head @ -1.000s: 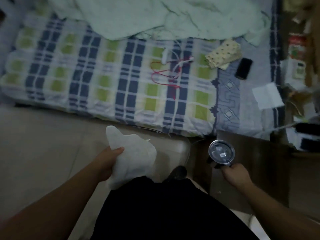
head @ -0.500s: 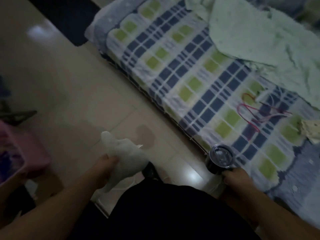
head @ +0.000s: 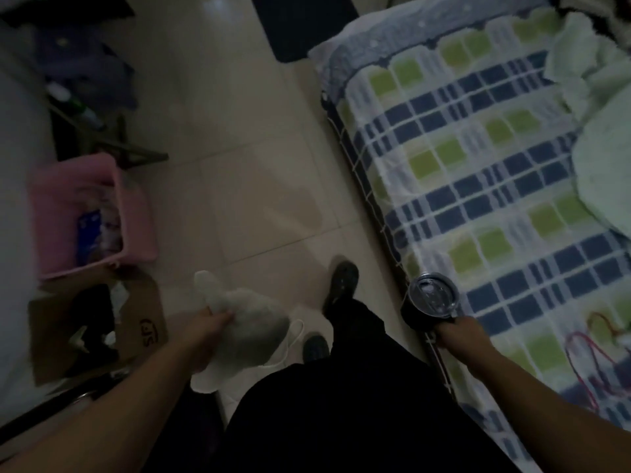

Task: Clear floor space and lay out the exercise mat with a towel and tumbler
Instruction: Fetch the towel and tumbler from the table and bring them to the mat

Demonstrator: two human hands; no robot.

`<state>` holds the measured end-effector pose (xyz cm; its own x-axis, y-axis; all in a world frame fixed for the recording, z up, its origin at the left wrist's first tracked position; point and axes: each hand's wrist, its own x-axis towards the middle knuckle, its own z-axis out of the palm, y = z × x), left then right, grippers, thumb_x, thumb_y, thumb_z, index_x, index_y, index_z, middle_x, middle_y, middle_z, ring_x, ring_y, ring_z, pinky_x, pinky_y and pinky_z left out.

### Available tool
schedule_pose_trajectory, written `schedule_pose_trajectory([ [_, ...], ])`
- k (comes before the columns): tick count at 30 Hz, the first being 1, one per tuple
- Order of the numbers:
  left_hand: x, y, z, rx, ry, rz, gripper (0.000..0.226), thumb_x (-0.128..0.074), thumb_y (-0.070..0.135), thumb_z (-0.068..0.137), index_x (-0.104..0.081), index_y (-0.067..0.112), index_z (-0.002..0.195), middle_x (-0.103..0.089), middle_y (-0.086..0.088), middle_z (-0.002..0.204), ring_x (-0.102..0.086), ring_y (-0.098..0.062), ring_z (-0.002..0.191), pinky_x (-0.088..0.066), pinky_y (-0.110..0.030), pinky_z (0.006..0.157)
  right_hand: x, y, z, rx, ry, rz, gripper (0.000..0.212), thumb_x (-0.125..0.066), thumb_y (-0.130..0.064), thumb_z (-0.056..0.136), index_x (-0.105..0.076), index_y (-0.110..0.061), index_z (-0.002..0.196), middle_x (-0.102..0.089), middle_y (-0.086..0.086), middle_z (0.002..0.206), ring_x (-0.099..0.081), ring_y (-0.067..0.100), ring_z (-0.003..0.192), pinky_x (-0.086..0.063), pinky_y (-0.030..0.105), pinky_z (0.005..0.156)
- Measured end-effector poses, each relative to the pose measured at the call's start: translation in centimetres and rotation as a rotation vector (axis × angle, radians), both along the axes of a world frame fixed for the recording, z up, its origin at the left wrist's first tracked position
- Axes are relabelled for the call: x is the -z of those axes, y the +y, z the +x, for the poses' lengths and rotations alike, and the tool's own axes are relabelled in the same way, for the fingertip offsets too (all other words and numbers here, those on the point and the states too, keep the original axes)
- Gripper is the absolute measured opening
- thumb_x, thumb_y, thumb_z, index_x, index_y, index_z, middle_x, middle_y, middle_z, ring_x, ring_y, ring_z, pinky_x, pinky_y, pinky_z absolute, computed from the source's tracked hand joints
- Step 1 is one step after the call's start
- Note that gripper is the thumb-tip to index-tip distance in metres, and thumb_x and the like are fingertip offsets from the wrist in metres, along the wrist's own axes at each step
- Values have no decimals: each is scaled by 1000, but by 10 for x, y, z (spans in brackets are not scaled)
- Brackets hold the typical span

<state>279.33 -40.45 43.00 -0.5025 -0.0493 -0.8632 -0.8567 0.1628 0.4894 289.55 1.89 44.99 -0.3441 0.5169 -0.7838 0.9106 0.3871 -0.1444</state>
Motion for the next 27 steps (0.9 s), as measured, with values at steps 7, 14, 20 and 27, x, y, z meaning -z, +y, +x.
schedule_pose_trajectory([
  [7, -8, 7, -73, -140, -38, -65, 24, -52, 5, 93, -61, 4, 115, -75, -17, 90, -72, -33, 84, -59, -43, 75, 29, 32, -129, -159, -16, -54, 33, -59, -17, 85, -52, -10, 54, -52, 10, 58, -45, 25, 54, -40, 35, 60],
  [14, -28, 12, -180, -153, 16, -91, 20, -53, 4, 92, -67, 11, 105, -70, -21, 99, -67, -35, 89, -53, -48, 88, 24, 41, -276, -270, -21, -98, 23, -57, -19, 85, -59, -8, 66, -59, 15, 73, -52, 27, 68, -47, 34, 70],
  [20, -24, -14, -232, -344, -14, -103, 13, -56, 7, 92, -67, 14, 95, -78, -7, 80, -74, -29, 73, -59, -46, 70, 10, 16, -396, -431, 50, -61, 34, -57, -21, 83, -62, 3, 59, -67, 25, 69, -59, 32, 63, -39, 31, 58],
  [27, -10, -76, -325, -308, 35, -147, 19, -52, 4, 93, -67, 14, 96, -70, -21, 104, -68, -30, 86, -53, -42, 85, 8, -29, -512, -324, 82, -55, 31, -63, -18, 79, -63, 8, 63, -68, 28, 68, -51, 25, 55, -37, 31, 58],
])
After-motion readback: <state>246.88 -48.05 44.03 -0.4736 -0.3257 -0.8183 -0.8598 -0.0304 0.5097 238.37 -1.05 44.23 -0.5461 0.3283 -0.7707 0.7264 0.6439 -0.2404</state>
